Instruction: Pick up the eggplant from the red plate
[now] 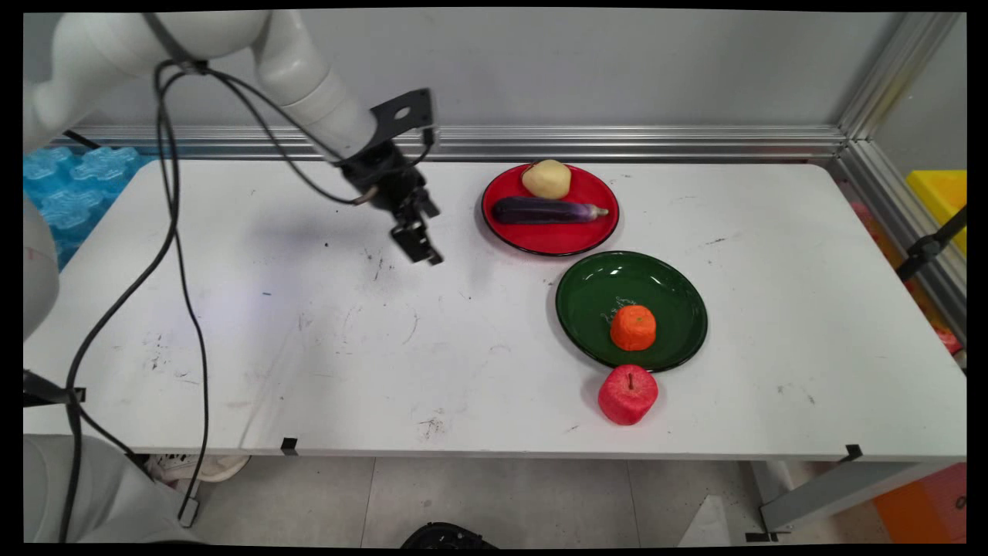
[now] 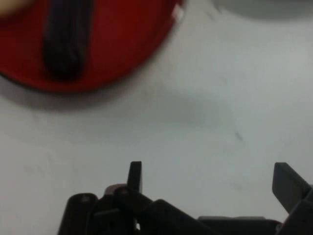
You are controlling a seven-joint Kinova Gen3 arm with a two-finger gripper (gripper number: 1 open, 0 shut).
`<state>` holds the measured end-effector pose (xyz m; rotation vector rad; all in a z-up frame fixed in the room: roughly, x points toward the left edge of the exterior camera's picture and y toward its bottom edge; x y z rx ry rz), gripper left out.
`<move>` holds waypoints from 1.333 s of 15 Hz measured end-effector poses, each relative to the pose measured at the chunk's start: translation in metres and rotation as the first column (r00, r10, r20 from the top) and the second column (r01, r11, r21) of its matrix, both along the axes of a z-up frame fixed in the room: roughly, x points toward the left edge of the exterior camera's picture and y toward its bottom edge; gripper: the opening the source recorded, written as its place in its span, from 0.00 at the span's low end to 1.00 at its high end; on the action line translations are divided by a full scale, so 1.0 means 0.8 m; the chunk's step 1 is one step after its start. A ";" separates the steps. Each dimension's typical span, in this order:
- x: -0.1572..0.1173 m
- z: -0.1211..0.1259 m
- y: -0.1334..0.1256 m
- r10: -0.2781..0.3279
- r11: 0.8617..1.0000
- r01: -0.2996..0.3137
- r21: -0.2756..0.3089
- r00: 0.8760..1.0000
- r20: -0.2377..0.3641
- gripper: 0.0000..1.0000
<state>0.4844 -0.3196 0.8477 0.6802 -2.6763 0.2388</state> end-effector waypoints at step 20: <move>-0.037 -0.070 -0.153 0.003 0.989 -0.025 -0.147 0.990 -0.142 1.00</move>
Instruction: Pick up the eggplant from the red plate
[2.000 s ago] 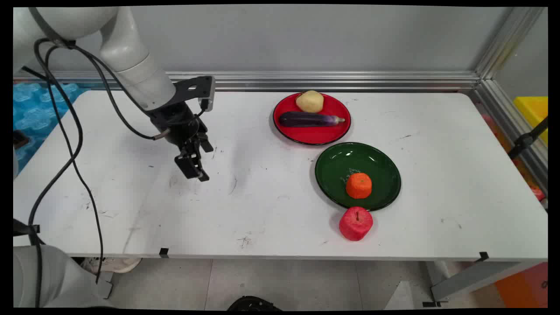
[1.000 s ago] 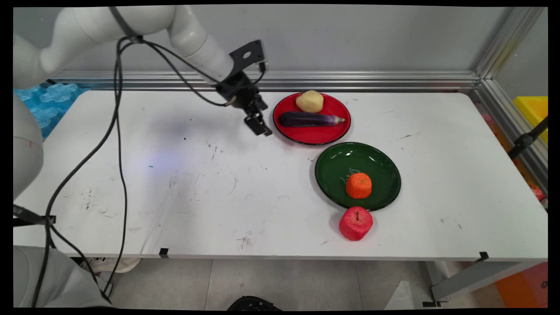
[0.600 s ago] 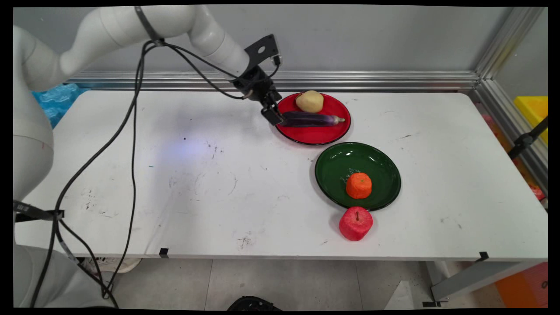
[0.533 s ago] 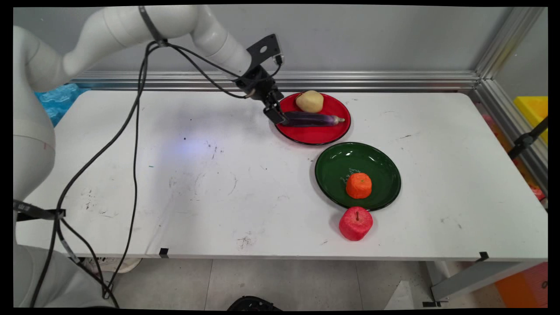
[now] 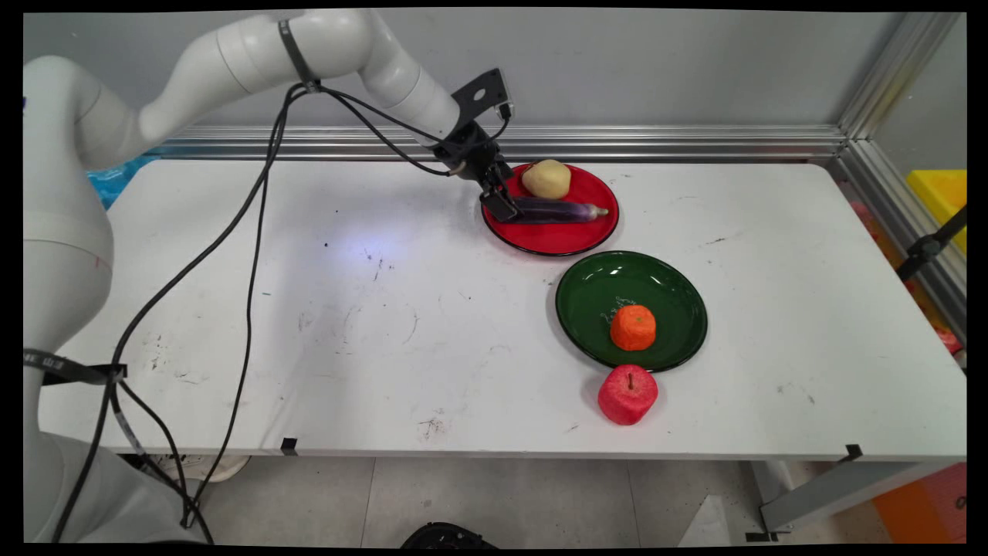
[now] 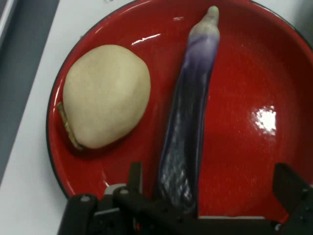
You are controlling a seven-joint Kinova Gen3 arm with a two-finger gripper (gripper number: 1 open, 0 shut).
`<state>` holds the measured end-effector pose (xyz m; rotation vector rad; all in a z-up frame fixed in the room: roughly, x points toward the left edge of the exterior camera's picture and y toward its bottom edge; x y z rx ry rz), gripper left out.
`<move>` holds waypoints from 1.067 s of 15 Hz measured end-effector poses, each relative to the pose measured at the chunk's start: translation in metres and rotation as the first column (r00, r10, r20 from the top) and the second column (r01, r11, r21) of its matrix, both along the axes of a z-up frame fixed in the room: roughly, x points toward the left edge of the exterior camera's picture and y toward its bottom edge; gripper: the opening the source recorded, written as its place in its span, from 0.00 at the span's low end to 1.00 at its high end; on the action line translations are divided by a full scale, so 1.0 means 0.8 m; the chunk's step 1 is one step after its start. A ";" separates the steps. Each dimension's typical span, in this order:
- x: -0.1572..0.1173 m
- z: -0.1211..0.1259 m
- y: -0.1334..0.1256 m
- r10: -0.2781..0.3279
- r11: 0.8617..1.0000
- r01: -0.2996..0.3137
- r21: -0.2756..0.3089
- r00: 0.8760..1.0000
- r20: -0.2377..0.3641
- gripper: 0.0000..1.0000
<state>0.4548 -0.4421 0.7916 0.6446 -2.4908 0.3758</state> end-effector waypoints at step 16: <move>-0.010 -0.042 -0.034 -0.041 0.999 0.040 -0.011 0.999 -0.019 1.00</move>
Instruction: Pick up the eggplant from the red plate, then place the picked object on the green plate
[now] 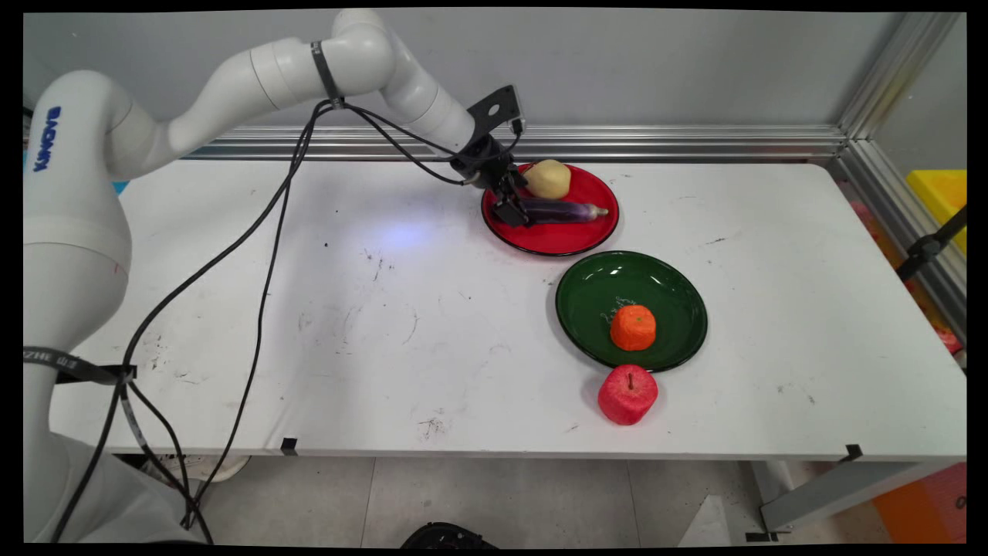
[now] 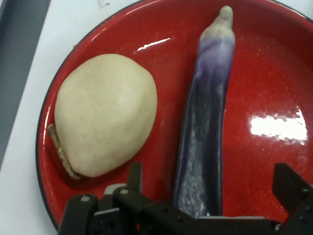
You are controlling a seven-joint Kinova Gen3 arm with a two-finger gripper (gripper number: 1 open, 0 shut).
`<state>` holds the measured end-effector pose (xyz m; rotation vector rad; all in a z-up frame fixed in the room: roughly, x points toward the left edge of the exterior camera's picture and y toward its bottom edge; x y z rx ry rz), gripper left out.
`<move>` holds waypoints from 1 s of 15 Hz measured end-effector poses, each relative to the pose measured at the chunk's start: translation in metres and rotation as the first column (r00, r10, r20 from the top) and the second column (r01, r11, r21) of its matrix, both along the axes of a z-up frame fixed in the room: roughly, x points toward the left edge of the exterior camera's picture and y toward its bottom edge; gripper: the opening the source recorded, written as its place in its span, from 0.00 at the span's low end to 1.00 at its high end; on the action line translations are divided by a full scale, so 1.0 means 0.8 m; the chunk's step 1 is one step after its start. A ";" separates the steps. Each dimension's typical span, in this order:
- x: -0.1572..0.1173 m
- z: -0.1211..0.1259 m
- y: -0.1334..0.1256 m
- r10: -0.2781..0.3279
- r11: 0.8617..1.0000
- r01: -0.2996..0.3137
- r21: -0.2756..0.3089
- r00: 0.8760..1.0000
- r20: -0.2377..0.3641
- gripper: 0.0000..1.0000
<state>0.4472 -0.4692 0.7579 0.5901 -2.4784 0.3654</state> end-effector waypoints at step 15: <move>-0.008 -0.015 -0.005 -0.021 1.000 0.021 -0.006 1.000 0.003 0.00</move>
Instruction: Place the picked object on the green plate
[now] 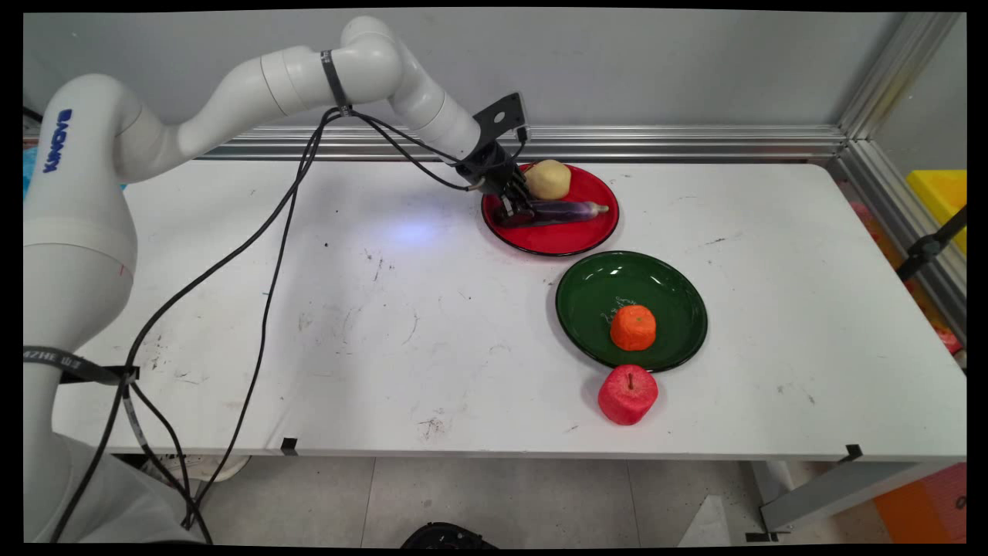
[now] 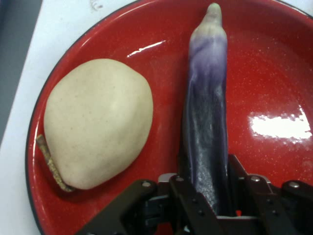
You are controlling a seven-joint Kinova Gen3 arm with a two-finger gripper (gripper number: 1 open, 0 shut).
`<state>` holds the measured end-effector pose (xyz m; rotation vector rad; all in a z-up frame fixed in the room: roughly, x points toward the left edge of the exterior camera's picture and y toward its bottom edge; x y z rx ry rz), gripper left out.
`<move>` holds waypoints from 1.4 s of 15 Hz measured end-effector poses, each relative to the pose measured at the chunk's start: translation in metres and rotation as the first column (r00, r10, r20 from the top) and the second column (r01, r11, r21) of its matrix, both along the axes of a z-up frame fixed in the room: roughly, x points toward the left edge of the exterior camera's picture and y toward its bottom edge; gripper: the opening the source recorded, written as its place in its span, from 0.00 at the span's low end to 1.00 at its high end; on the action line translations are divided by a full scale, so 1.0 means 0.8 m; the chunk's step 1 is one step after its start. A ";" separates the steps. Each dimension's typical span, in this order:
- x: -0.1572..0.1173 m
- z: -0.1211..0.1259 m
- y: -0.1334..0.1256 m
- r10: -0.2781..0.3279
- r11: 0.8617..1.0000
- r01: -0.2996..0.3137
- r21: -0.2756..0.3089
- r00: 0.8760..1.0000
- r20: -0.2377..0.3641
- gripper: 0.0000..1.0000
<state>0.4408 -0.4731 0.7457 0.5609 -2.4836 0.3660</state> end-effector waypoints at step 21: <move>-0.135 0.077 0.084 0.021 0.999 -0.012 0.051 0.984 -0.177 0.00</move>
